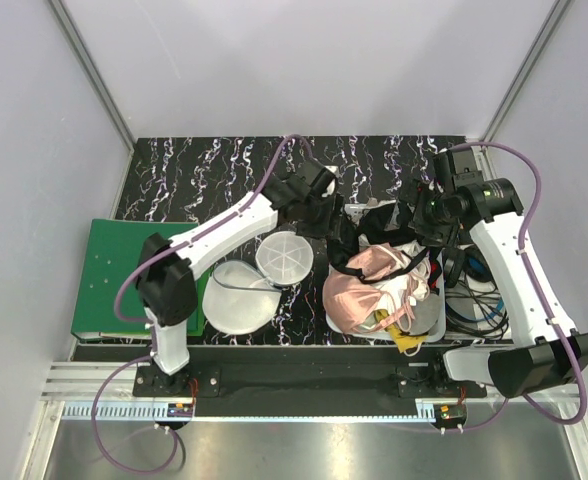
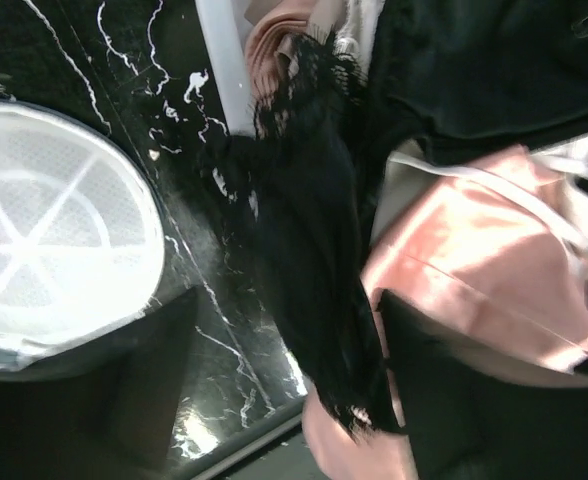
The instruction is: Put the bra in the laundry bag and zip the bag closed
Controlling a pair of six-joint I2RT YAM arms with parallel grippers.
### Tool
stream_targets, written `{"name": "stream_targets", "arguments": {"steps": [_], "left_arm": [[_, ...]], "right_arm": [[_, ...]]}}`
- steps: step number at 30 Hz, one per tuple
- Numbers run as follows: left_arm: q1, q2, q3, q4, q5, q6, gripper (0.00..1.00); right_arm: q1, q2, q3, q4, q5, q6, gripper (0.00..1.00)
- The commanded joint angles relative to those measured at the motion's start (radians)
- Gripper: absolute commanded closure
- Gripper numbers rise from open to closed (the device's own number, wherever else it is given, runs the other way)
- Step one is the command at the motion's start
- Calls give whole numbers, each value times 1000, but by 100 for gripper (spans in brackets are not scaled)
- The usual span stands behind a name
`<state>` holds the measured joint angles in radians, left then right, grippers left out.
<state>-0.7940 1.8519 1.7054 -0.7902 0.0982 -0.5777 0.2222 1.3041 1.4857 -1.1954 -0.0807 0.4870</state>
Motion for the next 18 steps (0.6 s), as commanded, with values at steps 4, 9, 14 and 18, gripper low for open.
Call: {"name": "stream_targets", "arguments": {"steps": [4, 9, 14, 18], "left_arm": [[-7, 0, 114, 8, 3, 44, 73], [-7, -95, 141, -18, -77, 76, 100], [1, -207, 193, -21, -162, 108, 100], [29, -250, 244, -29, -218, 150, 100]], "right_arm": [[-4, -29, -25, -4, -19, -42, 0], [-4, -14, 1, -4, -40, -64, 0], [-4, 14, 64, -4, -93, -77, 0], [-3, 29, 126, -4, -117, -85, 0]]}}
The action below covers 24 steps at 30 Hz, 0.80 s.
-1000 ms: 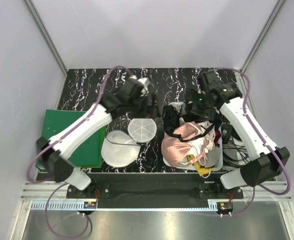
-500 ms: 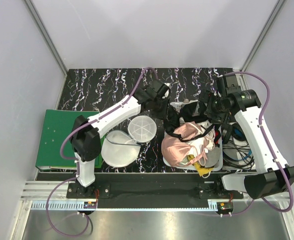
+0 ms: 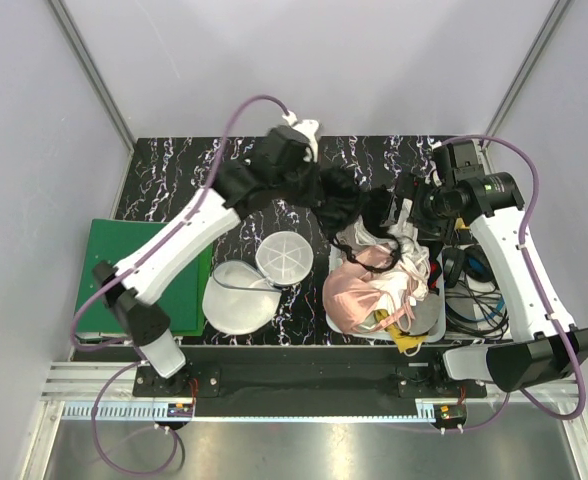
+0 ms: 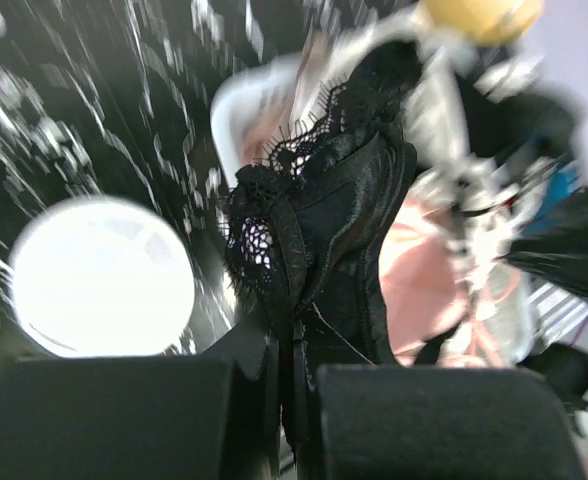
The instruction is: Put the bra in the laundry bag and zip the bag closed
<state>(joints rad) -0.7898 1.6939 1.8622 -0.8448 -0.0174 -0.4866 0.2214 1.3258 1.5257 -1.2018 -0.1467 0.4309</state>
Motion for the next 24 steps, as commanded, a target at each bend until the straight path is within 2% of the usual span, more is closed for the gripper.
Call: {"name": "stream_targets", "arguments": {"steps": [1, 4, 9, 13, 16, 19, 23, 24], "left_arm": [[55, -103, 91, 24, -114, 60, 100], [144, -112, 83, 24, -118, 62, 100], [323, -63, 54, 30, -17, 115, 100], [441, 64, 29, 36, 77, 216, 100], [518, 176, 15, 27, 85, 298, 100], [586, 263, 28, 12, 21, 345, 100], [639, 328, 51, 10, -191, 394, 100], [643, 361, 72, 12, -281, 436, 100]], "right_arm": [[-2, 12, 94, 2, -60, -29, 0], [-2, 18, 120, 2, -82, -21, 0], [-4, 39, 143, -4, -120, -8, 0], [-4, 69, 163, -33, -137, -14, 0], [-4, 96, 180, -54, -148, -20, 0], [-5, 127, 200, -73, -160, -18, 0], [-4, 159, 208, -76, -172, -15, 0], [-2, 177, 206, -74, -177, -12, 0]]}}
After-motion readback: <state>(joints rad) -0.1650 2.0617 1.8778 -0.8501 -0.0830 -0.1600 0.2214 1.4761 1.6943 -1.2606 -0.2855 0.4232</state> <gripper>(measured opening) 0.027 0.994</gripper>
